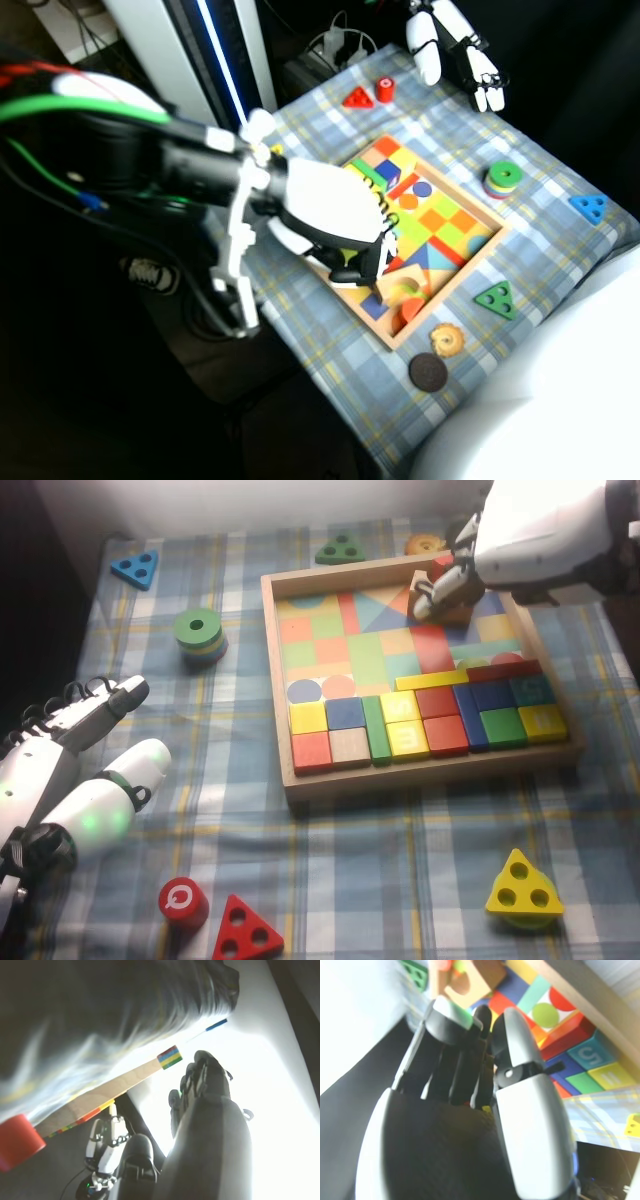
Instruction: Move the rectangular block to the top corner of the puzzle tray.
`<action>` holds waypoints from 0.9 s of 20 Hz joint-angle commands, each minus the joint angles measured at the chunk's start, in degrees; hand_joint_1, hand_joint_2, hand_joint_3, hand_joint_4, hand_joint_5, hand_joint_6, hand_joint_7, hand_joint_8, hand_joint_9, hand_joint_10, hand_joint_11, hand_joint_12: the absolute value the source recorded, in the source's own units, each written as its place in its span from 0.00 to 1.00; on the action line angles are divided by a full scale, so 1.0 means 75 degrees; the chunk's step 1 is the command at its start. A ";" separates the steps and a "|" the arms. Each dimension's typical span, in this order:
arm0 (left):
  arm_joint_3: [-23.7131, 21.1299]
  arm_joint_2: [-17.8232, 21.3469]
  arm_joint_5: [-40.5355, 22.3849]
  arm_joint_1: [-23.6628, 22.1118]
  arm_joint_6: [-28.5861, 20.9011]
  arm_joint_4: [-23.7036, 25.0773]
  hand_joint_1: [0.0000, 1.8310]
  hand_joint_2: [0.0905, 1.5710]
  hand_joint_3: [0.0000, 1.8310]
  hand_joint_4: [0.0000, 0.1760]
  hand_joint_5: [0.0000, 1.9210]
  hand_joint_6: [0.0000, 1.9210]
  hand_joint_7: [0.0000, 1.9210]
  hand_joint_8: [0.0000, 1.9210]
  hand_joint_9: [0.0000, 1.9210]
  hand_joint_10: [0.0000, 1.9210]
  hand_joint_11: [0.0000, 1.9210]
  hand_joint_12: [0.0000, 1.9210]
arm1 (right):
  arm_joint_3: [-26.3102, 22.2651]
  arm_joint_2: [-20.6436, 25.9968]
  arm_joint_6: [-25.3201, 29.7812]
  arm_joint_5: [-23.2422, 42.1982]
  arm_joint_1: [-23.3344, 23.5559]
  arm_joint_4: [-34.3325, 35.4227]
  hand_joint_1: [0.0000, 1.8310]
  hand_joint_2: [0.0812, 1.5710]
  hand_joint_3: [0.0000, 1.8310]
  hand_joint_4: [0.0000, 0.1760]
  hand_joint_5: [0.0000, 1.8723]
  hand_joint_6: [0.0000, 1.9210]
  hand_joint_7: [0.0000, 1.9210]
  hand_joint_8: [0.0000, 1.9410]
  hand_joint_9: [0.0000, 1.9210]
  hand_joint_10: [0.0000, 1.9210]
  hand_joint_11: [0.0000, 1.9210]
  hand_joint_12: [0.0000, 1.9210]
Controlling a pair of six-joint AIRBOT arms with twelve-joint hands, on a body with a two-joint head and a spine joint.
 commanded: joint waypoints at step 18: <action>0.0039 0.0038 -0.0857 -0.0010 -0.0060 0.0325 0.08 0.88 0.00 0.11 0.18 0.00 0.12 0.00 0.09 0.00 0.00 0.20 | 0.0611 -0.0141 -0.0259 -0.0778 -0.0142 -0.0116 0.88 0.74 0.00 0.00 0.28 0.01 0.60 1.00 0.76 1.00 0.80 1.00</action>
